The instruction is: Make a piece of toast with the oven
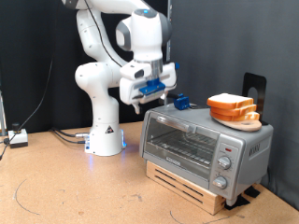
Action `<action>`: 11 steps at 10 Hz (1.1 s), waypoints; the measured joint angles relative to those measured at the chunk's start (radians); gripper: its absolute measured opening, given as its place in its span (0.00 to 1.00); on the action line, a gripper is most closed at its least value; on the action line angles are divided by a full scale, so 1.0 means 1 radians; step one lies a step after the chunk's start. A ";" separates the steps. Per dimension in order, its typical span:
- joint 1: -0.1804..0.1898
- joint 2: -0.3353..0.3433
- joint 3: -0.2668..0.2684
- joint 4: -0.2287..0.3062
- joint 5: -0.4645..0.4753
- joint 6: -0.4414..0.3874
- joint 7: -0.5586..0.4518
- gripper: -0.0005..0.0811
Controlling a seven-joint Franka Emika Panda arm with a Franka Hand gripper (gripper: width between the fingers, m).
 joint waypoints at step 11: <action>-0.100 0.123 -0.005 -0.016 -0.076 0.153 0.068 1.00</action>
